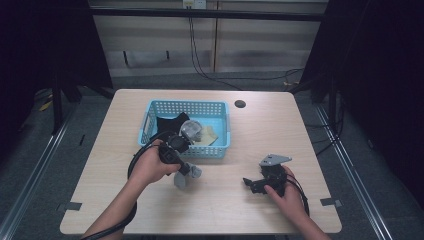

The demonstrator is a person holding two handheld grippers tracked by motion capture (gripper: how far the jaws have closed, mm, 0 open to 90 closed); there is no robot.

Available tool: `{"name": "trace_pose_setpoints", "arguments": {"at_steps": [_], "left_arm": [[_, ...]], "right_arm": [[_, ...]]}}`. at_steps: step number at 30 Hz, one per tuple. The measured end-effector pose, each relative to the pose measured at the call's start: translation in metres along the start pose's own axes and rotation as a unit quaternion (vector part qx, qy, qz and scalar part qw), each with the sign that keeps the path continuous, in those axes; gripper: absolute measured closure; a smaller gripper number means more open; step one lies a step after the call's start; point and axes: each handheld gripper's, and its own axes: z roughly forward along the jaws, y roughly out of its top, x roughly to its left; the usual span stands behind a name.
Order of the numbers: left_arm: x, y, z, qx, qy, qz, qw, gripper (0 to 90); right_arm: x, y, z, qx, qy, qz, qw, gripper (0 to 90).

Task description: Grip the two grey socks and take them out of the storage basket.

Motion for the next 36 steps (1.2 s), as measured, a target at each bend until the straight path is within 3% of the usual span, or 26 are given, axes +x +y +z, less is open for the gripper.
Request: {"name": "trace_pose_setpoints", "arguments": {"at_steps": [5, 10, 15, 20, 23, 26, 29, 34, 36], "left_arm": [[-0.004, -0.002, 0.010, 0.007, 0.001, 0.010, 0.9999, 74.5], [-0.005, -0.001, 0.009, 0.004, -0.007, 0.012, 0.9999, 65.3], [-0.004, 0.005, -0.008, -0.020, -0.004, 0.010, 0.9997, 56.5], [0.003, 0.015, -0.022, -0.051, 0.004, -0.006, 0.9987, 48.4], [0.014, 0.028, -0.032, -0.065, 0.015, -0.020, 0.9976, 45.0], [0.025, 0.037, -0.033, -0.064, 0.041, -0.034, 0.9965, 42.6], [0.039, 0.043, -0.032, -0.070, 0.041, -0.057, 0.9951, 41.0], [0.053, 0.051, -0.028, -0.075, 0.069, -0.065, 0.9927, 37.9], [0.062, 0.058, -0.026, -0.084, 0.088, -0.071, 0.9900, 37.1]], "right_arm": [[0.000, 0.000, 0.000, 0.000, 0.000, 0.000, 1.0000, 11.0], [0.000, 0.000, 0.000, 0.000, 0.000, 0.000, 1.0000, 11.0], [0.000, 0.000, 0.000, 0.000, 0.000, 0.000, 1.0000, 11.0], [0.000, 0.000, 0.000, -0.001, 0.000, 0.000, 1.0000, 11.0], [0.000, 0.000, 0.000, 0.000, -0.001, 0.000, 1.0000, 11.0], [0.000, 0.000, 0.000, -0.001, 0.000, 0.001, 1.0000, 11.0], [0.000, 0.000, 0.000, -0.001, 0.000, 0.001, 1.0000, 11.0], [0.000, 0.000, 0.000, -0.001, 0.001, 0.000, 1.0000, 11.0], [0.000, 0.000, 0.000, -0.002, 0.001, 0.000, 1.0000, 11.0]]}}
